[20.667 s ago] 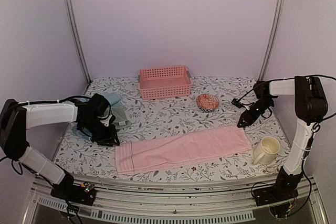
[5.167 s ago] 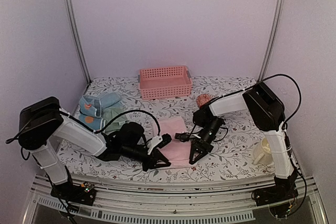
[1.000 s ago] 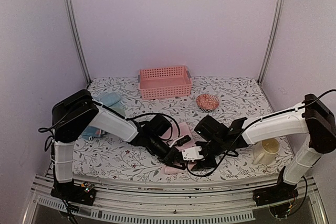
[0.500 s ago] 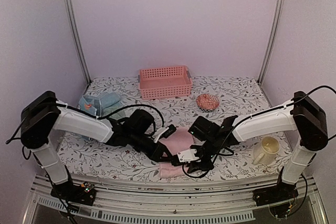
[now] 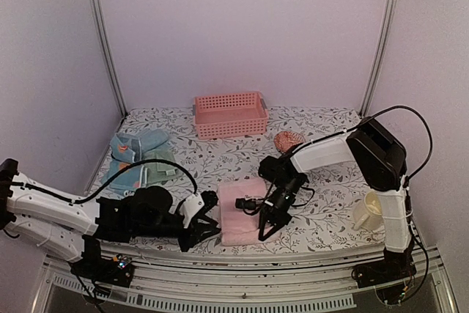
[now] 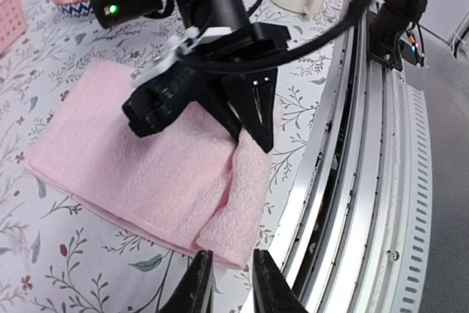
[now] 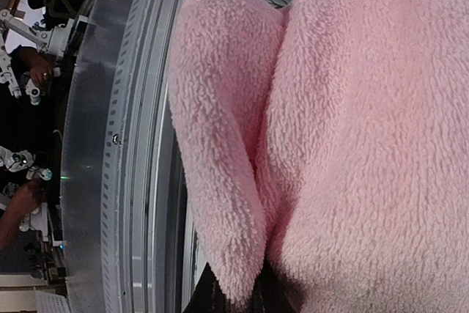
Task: Roll the towels
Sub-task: Roll the towel at the center of the board.
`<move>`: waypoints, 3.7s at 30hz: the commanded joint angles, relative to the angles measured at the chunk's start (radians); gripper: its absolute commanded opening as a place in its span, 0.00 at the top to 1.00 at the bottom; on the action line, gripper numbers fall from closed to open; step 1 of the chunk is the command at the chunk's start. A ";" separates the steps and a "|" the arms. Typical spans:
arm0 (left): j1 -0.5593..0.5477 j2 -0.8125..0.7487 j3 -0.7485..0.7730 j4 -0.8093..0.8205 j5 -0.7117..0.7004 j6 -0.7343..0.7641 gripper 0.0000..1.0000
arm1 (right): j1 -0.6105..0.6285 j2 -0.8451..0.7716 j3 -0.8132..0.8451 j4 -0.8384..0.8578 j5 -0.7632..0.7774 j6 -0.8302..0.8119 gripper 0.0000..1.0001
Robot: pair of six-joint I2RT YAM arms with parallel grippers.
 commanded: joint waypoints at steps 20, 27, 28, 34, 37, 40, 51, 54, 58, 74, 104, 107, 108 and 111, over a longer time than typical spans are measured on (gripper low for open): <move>-0.161 0.636 0.461 -0.214 -0.276 0.421 0.69 | -0.021 0.142 0.080 -0.146 0.006 -0.009 0.92; -0.152 0.648 0.491 -0.236 -0.218 0.398 0.99 | -0.034 0.041 0.079 -0.192 0.019 -0.025 0.71; -0.141 0.642 0.498 -0.259 -0.188 0.386 1.00 | -0.046 -0.010 0.073 -0.197 0.023 -0.032 0.66; -0.041 0.622 0.536 -0.364 0.017 0.276 1.00 | -0.171 -0.323 0.002 -0.087 0.060 0.025 0.52; 0.029 0.642 0.565 -0.398 0.151 0.216 1.00 | -0.181 -0.479 -0.139 0.084 0.140 0.082 0.53; 0.116 0.680 0.588 -0.406 0.368 0.154 1.00 | -0.168 -0.596 -0.280 0.232 0.212 0.085 0.55; 0.276 0.859 0.646 -0.383 0.805 -0.019 1.00 | 0.184 -0.647 -0.503 0.595 0.686 0.018 0.52; 0.287 0.867 0.637 -0.371 0.815 -0.035 1.00 | 0.224 -0.587 -0.499 0.664 0.748 0.019 0.52; 0.300 0.869 0.627 -0.362 0.814 -0.042 1.00 | 0.248 -0.503 -0.492 0.722 0.804 0.007 0.51; 0.324 0.535 0.474 -0.333 0.625 0.006 0.73 | 0.243 -0.382 -0.403 0.433 0.539 0.002 0.89; -0.127 0.416 0.409 -0.324 -0.233 0.310 0.62 | 0.012 0.269 0.255 -0.266 0.058 0.061 0.89; -0.125 0.485 0.438 -0.319 -0.258 0.351 0.61 | 0.012 0.266 0.255 -0.266 0.056 0.063 0.89; -0.124 0.506 0.446 -0.318 -0.259 0.362 0.61 | 0.012 0.266 0.255 -0.265 0.056 0.065 0.89; -0.125 0.566 0.469 -0.321 -0.257 0.379 0.61 | 0.012 0.264 0.254 -0.262 0.052 0.066 0.89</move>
